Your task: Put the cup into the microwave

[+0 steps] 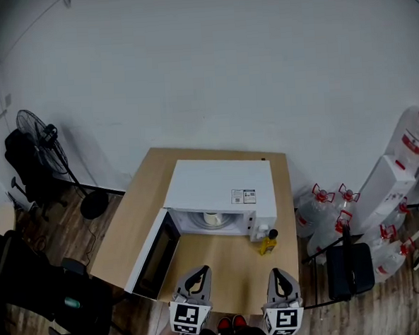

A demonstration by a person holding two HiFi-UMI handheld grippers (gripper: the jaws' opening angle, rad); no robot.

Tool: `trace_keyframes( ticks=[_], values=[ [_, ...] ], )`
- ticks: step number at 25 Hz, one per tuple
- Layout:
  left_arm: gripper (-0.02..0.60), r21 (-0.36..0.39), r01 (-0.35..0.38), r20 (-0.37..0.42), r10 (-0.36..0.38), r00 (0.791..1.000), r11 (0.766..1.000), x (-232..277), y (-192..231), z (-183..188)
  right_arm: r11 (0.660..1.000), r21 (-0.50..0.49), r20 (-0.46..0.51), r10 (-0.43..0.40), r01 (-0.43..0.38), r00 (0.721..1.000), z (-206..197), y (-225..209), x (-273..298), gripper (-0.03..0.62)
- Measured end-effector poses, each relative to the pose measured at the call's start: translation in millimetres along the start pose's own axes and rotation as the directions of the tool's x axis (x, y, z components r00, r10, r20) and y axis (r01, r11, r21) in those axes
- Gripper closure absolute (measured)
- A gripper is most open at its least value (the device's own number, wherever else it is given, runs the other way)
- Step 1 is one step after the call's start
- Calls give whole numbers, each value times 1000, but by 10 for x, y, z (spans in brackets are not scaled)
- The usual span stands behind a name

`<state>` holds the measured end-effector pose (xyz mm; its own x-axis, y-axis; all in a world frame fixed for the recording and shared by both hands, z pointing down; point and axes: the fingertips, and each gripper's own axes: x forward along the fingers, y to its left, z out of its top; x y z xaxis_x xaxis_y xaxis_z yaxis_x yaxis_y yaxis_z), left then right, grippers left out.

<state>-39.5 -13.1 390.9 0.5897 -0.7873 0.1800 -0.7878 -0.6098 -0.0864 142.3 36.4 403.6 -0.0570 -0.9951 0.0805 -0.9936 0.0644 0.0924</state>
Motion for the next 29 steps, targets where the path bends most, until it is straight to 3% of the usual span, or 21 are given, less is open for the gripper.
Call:
trace_keyframes(
  ticks=[29],
  values=[
    [558,3,2,10,-2,1000,1000,88,34,37,1000,-15,10,7,-7,1000,4,4,51,577]
  ],
)
